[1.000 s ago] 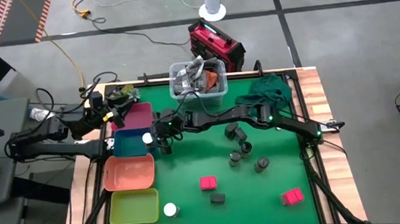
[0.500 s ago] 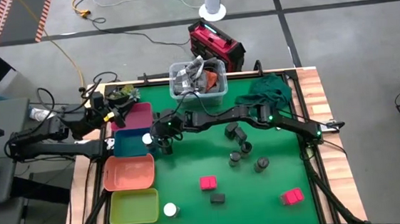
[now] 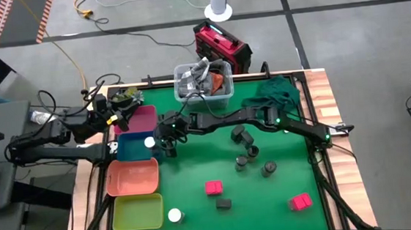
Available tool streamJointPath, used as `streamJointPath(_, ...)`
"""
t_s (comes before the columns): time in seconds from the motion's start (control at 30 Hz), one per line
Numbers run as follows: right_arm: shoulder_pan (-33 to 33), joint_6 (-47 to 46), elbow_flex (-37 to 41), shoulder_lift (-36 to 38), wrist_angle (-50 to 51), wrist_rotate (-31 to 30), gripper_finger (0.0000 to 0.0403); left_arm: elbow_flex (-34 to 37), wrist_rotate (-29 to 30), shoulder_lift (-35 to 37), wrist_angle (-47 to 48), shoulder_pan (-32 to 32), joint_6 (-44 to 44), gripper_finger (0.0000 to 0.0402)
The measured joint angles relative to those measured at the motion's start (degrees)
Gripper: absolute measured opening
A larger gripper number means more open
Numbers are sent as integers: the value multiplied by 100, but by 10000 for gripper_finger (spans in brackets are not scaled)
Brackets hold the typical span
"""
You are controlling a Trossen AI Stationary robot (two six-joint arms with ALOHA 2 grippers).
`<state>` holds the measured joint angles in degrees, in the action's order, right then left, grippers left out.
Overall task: Sort spices by type
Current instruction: Put the top white seasoning bottle into the blue bin, then put the top left green seasoning can into the red bin
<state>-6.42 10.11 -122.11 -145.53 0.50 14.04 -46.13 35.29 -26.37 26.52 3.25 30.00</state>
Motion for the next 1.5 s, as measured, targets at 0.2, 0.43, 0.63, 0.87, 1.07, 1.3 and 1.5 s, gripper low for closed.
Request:
streamJointPath(0.2, -46, 22, -335, 24, 275, 2, 266, 0, 0, 0, 0, 2, -16, 219)
streamJointPath(0.43, -52, 28, -480, 24, 747, 95, 301, 0, 0, 2, 2, 2, -19, 219)
streamJointPath(0.63, -49, 46, -672, 24, 1123, 107, 364, 0, 0, 0, 18, 2, -20, 219)
streamJointPath(0.87, -171, 68, -1075, 24, 1938, 109, 399, 0, 0, 0, 188, 0, -22, 219)
streamJointPath(1.07, -314, 89, -1293, 26, 2351, 109, 397, 0, 0, 2, 283, 2, -17, 219)
streamJointPath(1.3, -375, 231, -1269, 310, 2828, 111, 396, 0, 0, 2, 314, 1, -11, 219)
streamJointPath(1.5, -375, 407, -1269, 396, 3679, 114, 396, 0, 0, 2, 525, 0, 21, 219)
